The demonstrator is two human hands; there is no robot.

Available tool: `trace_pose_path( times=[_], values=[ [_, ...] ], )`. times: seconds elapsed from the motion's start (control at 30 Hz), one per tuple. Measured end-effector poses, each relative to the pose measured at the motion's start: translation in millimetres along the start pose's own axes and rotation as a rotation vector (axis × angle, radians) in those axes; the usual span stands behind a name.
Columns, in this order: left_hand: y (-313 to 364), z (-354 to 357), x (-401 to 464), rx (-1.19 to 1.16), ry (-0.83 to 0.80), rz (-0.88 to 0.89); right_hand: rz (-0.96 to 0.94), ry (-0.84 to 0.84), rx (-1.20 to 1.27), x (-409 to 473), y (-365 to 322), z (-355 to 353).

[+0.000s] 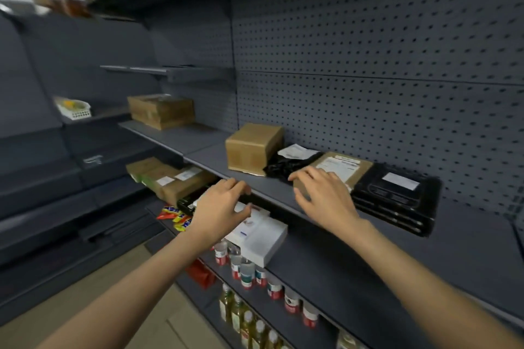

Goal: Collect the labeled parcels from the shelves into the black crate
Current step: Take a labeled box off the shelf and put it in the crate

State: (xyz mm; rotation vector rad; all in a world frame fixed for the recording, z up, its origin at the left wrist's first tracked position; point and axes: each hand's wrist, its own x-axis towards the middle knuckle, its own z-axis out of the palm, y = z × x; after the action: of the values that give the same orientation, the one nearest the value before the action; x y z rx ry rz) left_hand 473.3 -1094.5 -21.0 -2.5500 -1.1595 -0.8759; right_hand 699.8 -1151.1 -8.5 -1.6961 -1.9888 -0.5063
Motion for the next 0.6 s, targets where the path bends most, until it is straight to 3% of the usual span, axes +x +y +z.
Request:
trace_pose_path(
  times=[0.27, 0.6],
  values=[
    [-107, 33, 95, 0.089, -0.013, 0.004, 0.012, 0.041, -0.034, 132, 24, 71],
    [-185, 117, 193, 0.009, -0.125, 0.114, 0.016, -0.132, -0.112, 204, 49, 142]
  ],
)
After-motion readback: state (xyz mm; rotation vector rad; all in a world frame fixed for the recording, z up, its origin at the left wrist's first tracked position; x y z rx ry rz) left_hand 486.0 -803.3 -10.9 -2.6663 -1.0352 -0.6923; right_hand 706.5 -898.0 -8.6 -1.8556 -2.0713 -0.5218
